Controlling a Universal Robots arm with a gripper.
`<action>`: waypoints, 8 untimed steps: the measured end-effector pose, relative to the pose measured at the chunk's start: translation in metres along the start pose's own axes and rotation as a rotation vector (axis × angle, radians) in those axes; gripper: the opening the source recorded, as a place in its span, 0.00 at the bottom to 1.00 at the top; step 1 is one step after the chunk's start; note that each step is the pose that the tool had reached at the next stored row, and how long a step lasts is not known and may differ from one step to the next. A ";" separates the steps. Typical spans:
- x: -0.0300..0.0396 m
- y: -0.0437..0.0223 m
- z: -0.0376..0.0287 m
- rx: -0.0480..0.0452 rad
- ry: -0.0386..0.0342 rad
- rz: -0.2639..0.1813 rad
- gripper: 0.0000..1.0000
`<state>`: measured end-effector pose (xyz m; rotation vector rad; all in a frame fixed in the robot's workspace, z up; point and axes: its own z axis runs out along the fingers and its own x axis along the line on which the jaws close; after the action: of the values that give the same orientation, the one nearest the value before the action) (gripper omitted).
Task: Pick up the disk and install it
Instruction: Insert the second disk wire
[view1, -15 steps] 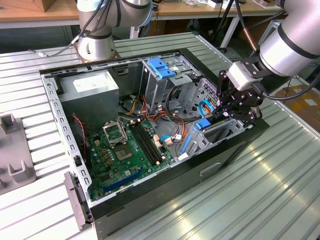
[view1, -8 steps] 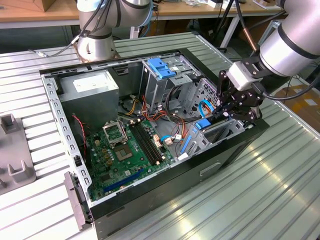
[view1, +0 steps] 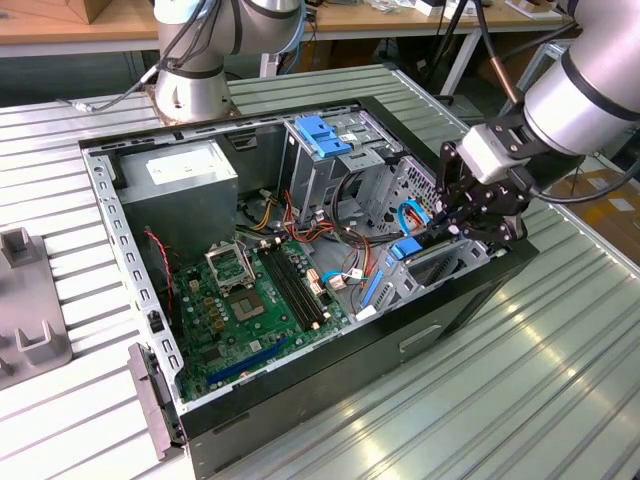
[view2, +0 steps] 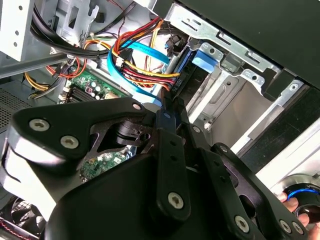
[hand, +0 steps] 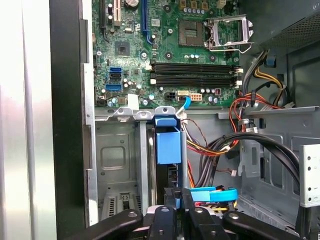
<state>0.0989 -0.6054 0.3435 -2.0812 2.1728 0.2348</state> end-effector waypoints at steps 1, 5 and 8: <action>0.0009 0.0000 0.0018 -0.0007 -0.0080 0.000 0.16; 0.0016 -0.0001 0.0040 -0.0014 -0.0089 0.000 0.16; 0.0021 -0.0002 0.0066 -0.0020 -0.0092 0.000 0.16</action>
<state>0.0988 -0.6062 0.3366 -2.0769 2.1685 0.2462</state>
